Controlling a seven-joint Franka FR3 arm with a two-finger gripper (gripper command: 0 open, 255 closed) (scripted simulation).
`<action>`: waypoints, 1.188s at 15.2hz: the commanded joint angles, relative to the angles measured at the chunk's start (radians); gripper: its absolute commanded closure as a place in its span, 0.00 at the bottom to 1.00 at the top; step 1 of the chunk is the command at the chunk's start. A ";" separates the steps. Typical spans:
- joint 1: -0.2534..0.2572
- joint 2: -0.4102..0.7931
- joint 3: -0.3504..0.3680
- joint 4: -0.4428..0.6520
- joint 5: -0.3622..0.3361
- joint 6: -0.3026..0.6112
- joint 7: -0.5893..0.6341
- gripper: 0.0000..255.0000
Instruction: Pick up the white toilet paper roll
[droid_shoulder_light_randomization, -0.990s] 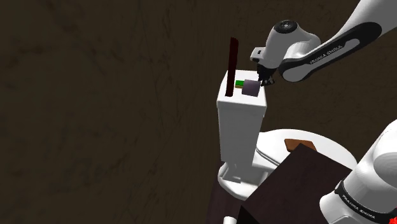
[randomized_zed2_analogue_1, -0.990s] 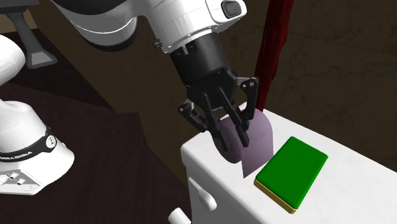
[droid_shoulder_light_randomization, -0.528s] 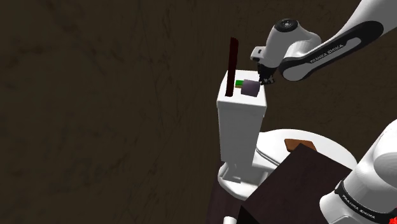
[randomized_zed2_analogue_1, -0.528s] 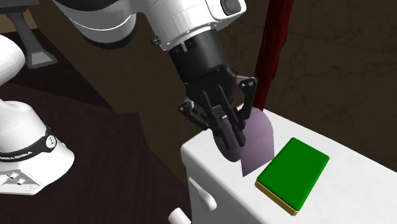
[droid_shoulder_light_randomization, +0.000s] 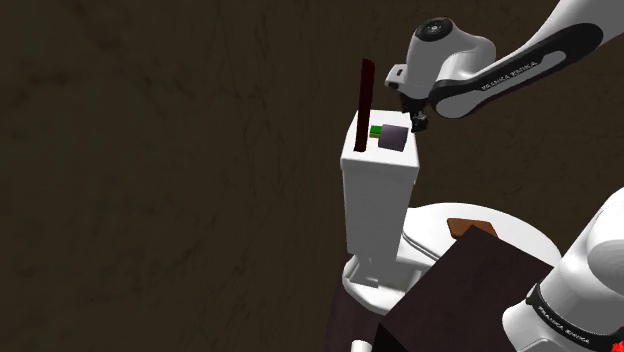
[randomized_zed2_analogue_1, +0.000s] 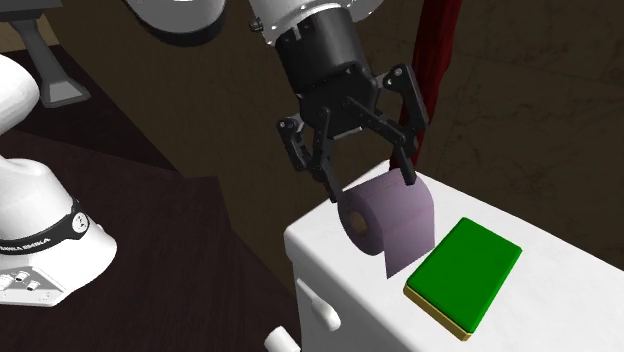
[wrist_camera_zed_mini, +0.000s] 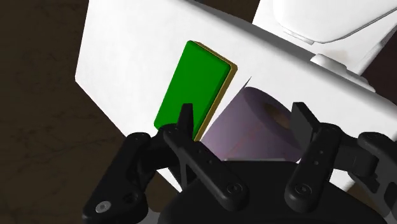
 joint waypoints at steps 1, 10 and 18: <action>-0.007 0.024 0.054 0.027 -0.043 -0.081 0.179 0.00; -0.020 0.075 0.051 -0.004 -0.108 -0.017 0.260 0.00; -0.020 0.078 0.050 0.000 -0.107 -0.017 0.257 1.00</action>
